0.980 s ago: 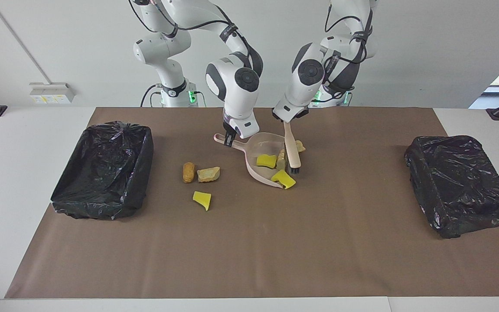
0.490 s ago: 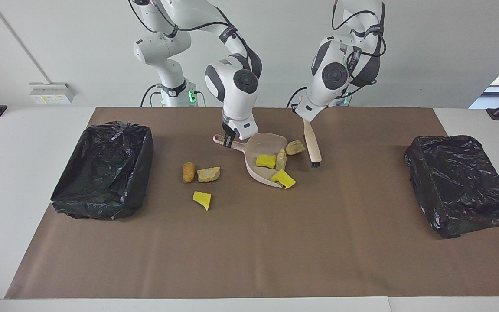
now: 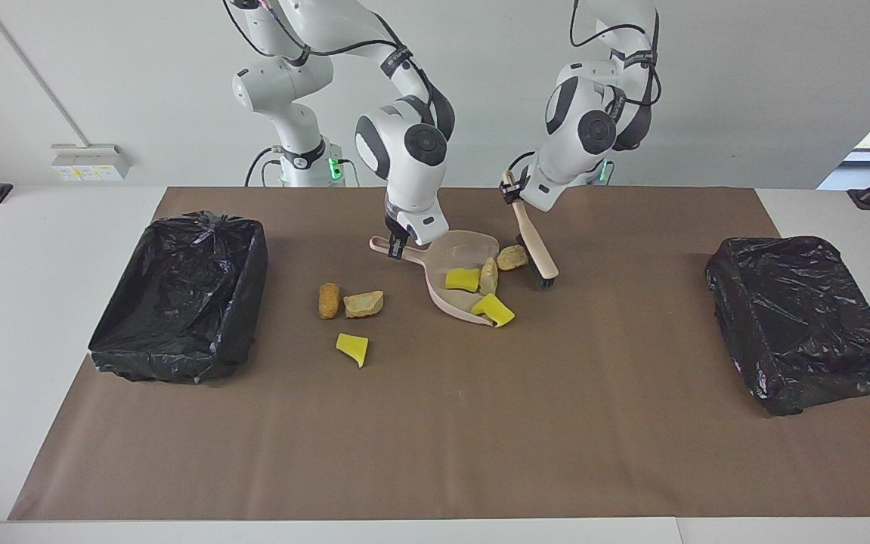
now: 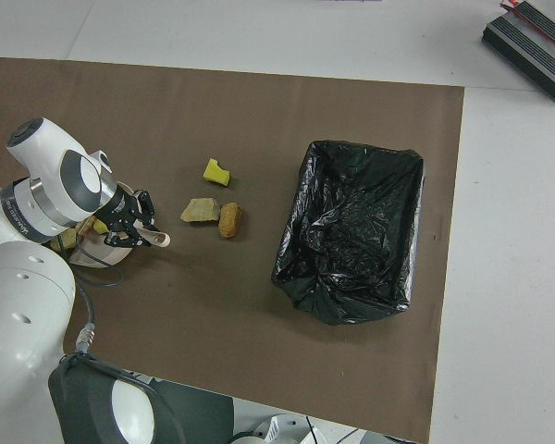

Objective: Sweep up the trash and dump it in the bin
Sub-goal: 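Sweep the sponge and bread scraps into the dustpan with the left gripper, then sweep the remaining scraps into the dustpan with the left gripper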

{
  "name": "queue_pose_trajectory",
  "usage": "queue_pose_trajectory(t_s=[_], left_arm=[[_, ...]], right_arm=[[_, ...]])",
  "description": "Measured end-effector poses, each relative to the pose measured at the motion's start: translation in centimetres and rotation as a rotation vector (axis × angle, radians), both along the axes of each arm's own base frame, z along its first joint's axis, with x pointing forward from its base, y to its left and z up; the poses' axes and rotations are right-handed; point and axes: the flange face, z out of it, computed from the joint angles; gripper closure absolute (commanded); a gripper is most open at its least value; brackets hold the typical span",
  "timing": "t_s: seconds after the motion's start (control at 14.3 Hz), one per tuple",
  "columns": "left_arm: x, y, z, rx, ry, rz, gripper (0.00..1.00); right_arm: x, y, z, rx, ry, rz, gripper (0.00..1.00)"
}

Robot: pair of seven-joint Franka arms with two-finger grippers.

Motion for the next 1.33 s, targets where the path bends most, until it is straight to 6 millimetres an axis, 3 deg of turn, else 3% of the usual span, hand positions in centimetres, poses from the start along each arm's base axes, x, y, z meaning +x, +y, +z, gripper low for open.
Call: queue_pose_trajectory(t_s=[0.42,0.63,0.77,0.91,1.19,1.33], left_arm=[[-1.7,-7.2,1.8,-0.116,-0.048,-0.038,1.00],[-1.5,-8.7,3.0,-0.135,-0.049,-0.047,1.00],[-0.6,-7.7,2.9,-0.115,-0.055,-0.044,1.00],[2.0,-4.7,2.6,-0.057,-0.111,-0.082,1.00],[6.1,0.3,1.7,-0.064,-0.182,-0.238,1.00],[7.7,1.5,1.6,-0.035,-0.223,-0.374,1.00]], right_arm=[[0.0,0.0,0.0,-0.001,0.001,0.000,1.00],[0.0,0.0,0.0,-0.001,0.001,0.000,1.00],[0.0,0.0,0.0,-0.001,0.001,0.000,1.00],[0.0,0.0,-0.1,-0.001,0.001,0.000,1.00],[0.0,0.0,0.0,-0.002,-0.001,-0.008,1.00],[-0.2,0.1,-0.1,-0.009,-0.007,-0.046,1.00]])
